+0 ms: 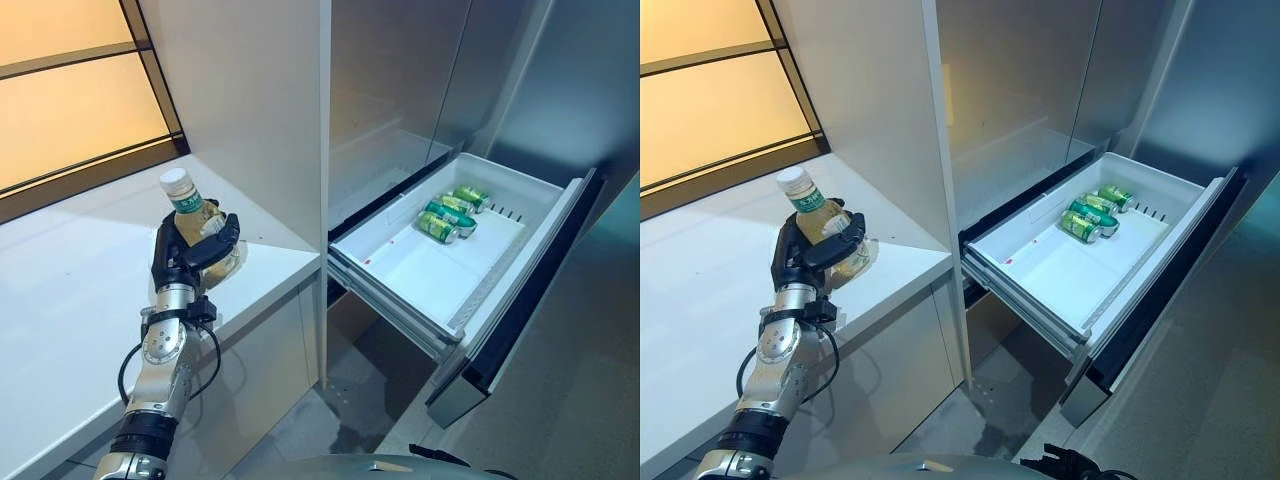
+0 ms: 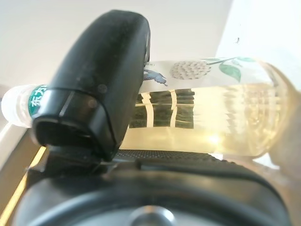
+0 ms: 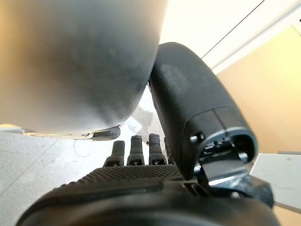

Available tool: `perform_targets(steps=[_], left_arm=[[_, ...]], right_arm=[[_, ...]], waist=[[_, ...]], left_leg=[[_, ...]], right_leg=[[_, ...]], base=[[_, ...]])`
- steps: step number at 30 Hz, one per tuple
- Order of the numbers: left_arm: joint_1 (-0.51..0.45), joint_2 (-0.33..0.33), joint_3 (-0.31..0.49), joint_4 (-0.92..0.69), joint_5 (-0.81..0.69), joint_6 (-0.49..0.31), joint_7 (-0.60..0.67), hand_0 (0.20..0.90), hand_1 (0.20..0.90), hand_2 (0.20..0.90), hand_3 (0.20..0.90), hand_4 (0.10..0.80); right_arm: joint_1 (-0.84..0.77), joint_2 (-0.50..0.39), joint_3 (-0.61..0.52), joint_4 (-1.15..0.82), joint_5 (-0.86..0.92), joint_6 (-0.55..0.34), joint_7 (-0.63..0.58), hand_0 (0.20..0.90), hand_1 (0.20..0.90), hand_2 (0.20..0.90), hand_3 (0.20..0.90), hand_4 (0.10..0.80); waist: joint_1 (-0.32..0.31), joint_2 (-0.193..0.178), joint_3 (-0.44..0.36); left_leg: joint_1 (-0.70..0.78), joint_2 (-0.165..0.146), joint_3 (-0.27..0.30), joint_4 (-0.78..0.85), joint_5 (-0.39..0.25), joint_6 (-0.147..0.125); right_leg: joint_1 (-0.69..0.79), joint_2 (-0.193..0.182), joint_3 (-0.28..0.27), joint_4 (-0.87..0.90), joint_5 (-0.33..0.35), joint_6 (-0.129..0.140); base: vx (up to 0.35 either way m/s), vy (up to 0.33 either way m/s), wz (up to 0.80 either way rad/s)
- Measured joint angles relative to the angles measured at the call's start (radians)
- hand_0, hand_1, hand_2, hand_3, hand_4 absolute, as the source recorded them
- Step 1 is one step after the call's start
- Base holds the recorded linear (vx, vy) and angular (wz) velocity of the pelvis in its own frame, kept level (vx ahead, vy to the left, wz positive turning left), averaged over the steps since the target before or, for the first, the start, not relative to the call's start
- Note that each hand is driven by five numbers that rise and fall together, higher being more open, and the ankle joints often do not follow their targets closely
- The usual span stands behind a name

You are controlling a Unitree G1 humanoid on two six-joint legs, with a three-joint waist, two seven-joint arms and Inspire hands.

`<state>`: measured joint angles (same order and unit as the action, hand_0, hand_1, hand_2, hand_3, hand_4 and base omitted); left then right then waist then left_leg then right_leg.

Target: Put drinks into fridge and close the fridge

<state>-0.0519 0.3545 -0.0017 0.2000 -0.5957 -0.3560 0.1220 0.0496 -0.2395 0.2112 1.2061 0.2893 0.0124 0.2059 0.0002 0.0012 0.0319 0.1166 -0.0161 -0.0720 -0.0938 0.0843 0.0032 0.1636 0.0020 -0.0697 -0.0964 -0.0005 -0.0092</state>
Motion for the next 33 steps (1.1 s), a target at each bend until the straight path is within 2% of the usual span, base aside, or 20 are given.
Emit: perform_targets(steps=[4,7,10,14,17,24,27,30,33], left_arm=[[0.025,-0.063,0.017,-0.134,-0.306,0.034,-0.117,0.300,0.300,0.300,0.200,0.100],[0.040,-0.103,0.010,-0.248,-0.557,0.099,-0.259,0.300,0.300,0.300,0.200,0.100],[0.040,-0.143,-0.007,-0.306,-0.683,0.154,-0.366,0.300,0.300,0.300,0.200,0.100],[0.040,-0.149,-0.054,-0.335,-0.785,0.233,-0.464,0.300,0.300,0.300,0.200,0.100],[0.041,-0.148,-0.071,-0.335,-0.822,0.268,-0.481,0.300,0.300,0.300,0.200,0.100],[0.043,-0.129,-0.077,-0.335,-0.816,0.298,-0.503,0.300,0.300,0.300,0.200,0.100],[0.043,-0.093,-0.076,-0.336,-0.792,0.307,-0.504,0.300,0.300,0.300,0.200,0.100],[0.043,-0.039,-0.077,-0.336,-0.688,0.315,-0.503,0.300,0.300,0.300,0.200,0.100],[0.043,-0.001,-0.080,-0.346,-0.618,0.330,-0.503,0.300,0.300,0.300,0.200,0.100]], right_arm=[[0.014,-0.022,0.084,-0.140,-0.111,-0.018,-0.007,0.900,0.900,0.900,0.900,0.800],[0.040,-0.051,0.173,-0.389,-0.183,0.006,-0.005,0.900,0.900,0.900,0.900,0.800],[0.040,-0.039,0.182,-0.591,-0.191,0.035,0.018,0.900,0.900,0.900,0.900,0.800],[0.021,-0.030,0.183,-0.781,-0.180,0.083,0.074,0.900,0.900,0.900,0.900,0.800],[0.015,-0.041,0.180,-0.888,-0.138,0.120,0.117,0.900,0.900,0.900,0.900,0.800],[0.002,-0.170,0.134,-1.213,-0.016,0.237,0.241,0.900,0.900,0.900,0.900,0.800],[-0.029,-0.214,0.107,-1.303,0.067,0.270,0.255,0.900,0.900,0.900,0.900,0.800],[-0.098,-0.297,0.089,-1.407,0.130,0.300,0.271,0.900,0.900,0.900,0.900,0.800],[-0.169,-0.319,0.010,-1.459,0.195,0.322,0.277,0.900,0.900,0.900,0.900,0.800]], waist=[[0.002,-0.009,0.020],[0.001,-0.008,0.029],[-0.003,-0.004,0.032],[-0.004,-0.003,0.033],[-0.007,-0.004,0.034],[-0.009,-0.003,0.042],[-0.014,-0.002,0.054],[-0.026,-0.006,0.060],[-0.030,-0.007,0.061]], left_leg=[[0.000,0.000,-0.002,0.000,0.001,0.000],[-0.002,-0.001,-0.003,0.001,0.001,0.000],[-0.001,-0.001,-0.002,0.005,0.001,-0.001],[-0.002,-0.002,-0.002,0.005,0.001,-0.001],[-0.002,-0.002,-0.001,0.005,0.001,-0.001],[-0.002,-0.002,0.009,0.003,0.001,-0.001],[-0.001,-0.002,0.015,0.001,0.001,-0.001],[-0.001,-0.001,0.022,0.001,0.000,0.000],[-0.006,-0.001,0.026,0.004,-0.001,0.000]], right_leg=[[0.000,0.000,-0.001,0.000,0.000,0.000],[0.000,-0.001,-0.003,0.000,0.002,-0.003],[0.000,0.000,-0.003,0.004,0.002,-0.003],[0.000,-0.001,-0.002,0.005,0.002,-0.003],[-0.001,-0.001,-0.001,0.005,0.002,-0.003],[-0.002,0.000,0.004,0.005,0.003,-0.003],[-0.003,-0.001,0.009,0.005,0.000,0.001],[-0.006,-0.001,0.015,0.005,0.001,0.003],[-0.015,0.000,0.026,0.005,0.005,0.000]], base=[[-0.040,-0.015,0.01],[-0.060,-0.035,0.02],[-0.047,-0.025,0.00],[-0.026,-0.014,0.00],[0.000,0.000,0.00],[-0.001,-0.001,-0.01],[-0.011,-0.002,-0.05],[-0.015,-0.002,-0.06],[-0.030,-0.005,-0.10]])
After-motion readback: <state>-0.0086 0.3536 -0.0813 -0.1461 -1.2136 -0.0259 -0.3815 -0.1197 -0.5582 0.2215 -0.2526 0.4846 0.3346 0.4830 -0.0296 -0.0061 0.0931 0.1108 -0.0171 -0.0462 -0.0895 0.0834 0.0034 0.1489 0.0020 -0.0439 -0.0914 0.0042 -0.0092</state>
